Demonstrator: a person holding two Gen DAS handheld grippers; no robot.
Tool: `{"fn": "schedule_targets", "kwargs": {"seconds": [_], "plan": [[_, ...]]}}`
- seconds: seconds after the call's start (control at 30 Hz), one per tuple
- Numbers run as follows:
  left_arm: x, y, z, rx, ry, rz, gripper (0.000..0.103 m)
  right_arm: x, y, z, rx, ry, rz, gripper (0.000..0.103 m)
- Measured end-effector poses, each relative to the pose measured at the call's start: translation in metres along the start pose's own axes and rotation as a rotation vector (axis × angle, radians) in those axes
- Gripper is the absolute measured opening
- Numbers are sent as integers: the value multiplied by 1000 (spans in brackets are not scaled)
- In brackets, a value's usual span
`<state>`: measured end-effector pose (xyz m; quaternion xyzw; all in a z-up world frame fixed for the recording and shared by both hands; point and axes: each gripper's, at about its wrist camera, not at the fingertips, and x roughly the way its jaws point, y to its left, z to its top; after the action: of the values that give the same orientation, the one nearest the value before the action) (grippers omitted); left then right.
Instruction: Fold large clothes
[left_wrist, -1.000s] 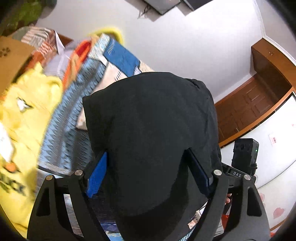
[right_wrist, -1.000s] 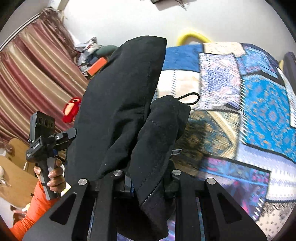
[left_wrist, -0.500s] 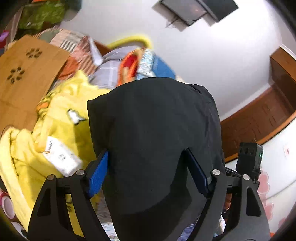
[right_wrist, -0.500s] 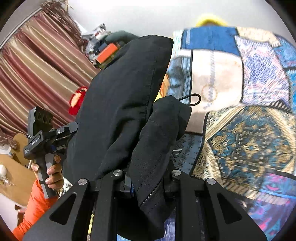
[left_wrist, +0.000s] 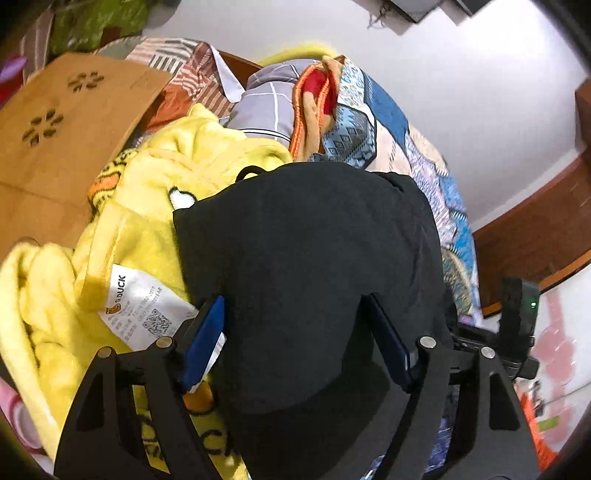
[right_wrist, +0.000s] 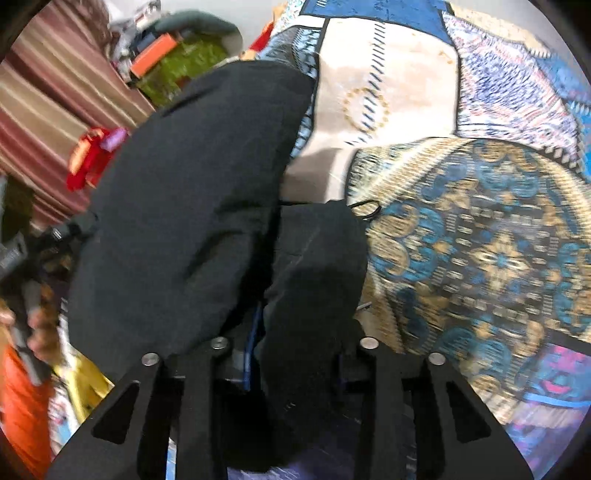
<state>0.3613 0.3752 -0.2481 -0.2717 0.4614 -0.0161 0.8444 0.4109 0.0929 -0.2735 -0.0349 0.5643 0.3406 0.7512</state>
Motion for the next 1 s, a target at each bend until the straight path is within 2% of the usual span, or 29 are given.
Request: {"fn": "schedule_targets", "kwargs": {"seconds": [0.2,0.3,0.47,0.57,0.67,0.8,0.9,0.93,1.0], "plan": [[-18,-31,-5,109,-37,128,77,-41,3,-13,-61,-13,-91,34],[-41,-55,-10,189,-93,144,77,-71,6,-12,-86,-98,-119,34],[-70,-89,-19,260,-157,140,77,-97,18,-5,-95,-194,-54,38],[-70,-102,-28,295,-169,157,77,-84,36,-4,-130,-196,-43,41],[-55,-105,-43,336,-146,214,77,-52,51,-7,-168,-152,-36,41],[-12,-93,-59,345,-47,295,76,-8,49,-15,-160,-40,-50,42],[2,-96,-73,415,-97,360,83,12,35,-20,-111,-11,-12,49],[6,-99,-76,428,-107,371,89,13,30,-20,-87,-12,-1,53],[9,-103,-78,438,-113,397,92,9,24,-19,-61,-2,22,53]]}}
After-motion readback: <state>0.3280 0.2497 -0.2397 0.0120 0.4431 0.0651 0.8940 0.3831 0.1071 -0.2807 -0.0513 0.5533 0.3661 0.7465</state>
